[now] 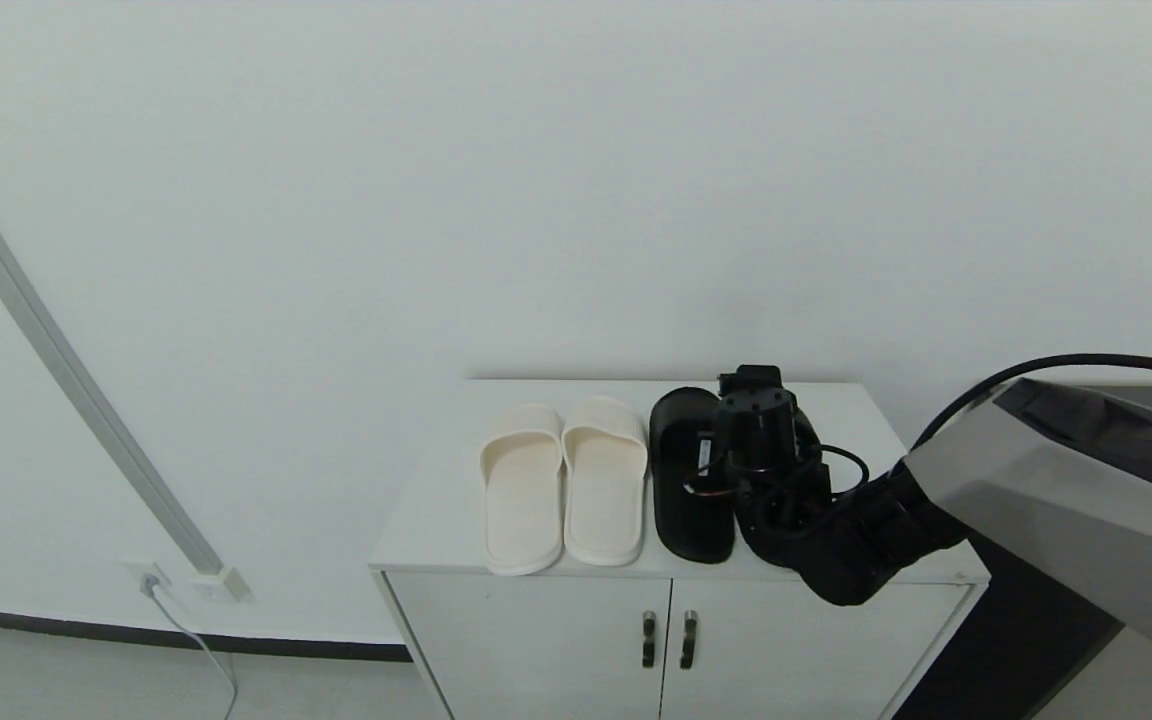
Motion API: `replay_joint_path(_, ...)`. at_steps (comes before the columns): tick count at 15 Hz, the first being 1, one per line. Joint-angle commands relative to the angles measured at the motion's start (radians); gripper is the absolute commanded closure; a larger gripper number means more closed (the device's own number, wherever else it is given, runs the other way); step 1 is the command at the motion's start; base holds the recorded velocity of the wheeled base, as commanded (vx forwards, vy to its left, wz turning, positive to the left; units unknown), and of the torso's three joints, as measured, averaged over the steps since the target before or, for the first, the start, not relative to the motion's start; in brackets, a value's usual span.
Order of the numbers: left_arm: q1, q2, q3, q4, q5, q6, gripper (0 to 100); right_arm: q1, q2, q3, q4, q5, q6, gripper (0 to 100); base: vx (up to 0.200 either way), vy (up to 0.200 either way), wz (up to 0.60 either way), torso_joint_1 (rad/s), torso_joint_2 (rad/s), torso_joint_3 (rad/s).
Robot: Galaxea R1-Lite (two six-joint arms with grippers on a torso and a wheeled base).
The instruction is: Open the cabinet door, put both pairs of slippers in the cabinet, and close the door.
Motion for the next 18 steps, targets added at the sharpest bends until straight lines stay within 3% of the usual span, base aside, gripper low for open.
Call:
replay_joint_path(1,0.000,0.001,0.000,-0.001,0.001,0.000,100,0.001,-0.033,0.023,-0.002,-0.002,0.001,100,0.000,0.000,0.00,0.000,0.00,0.000)
replay_joint_path(6,0.000,0.001,0.000,-0.001,-0.002,0.000,100,0.044,-0.277,0.281,-0.080,0.048,-0.048,100,0.000,0.000,0.00,0.000,0.00,0.000)
replay_joint_path(9,0.000,0.001,0.000,-0.001,-0.001,0.000,100,0.109,-0.549,0.614,-0.075,0.293,-0.056,100,0.000,0.000,0.00,0.000,0.00,0.000)
replay_joint_path(11,0.000,0.001,0.002,-0.001,-0.002,0.001,100,0.174,-0.615,0.648,-0.058,0.318,-0.064,100,0.000,0.000,0.00,0.000,0.00,0.000)
replay_joint_path(14,0.000,0.001,0.002,-0.001,-0.001,0.000,100,0.203,-0.622,0.651,-0.043,0.319,-0.064,100,0.000,0.000,0.00,0.000,0.00,0.000)
replay_joint_path(18,0.000,0.001,0.000,-0.001,-0.001,-0.002,100,0.203,-0.624,0.663,-0.043,0.321,-0.062,100,-0.200,0.000,0.00,0.004,0.00,0.002)
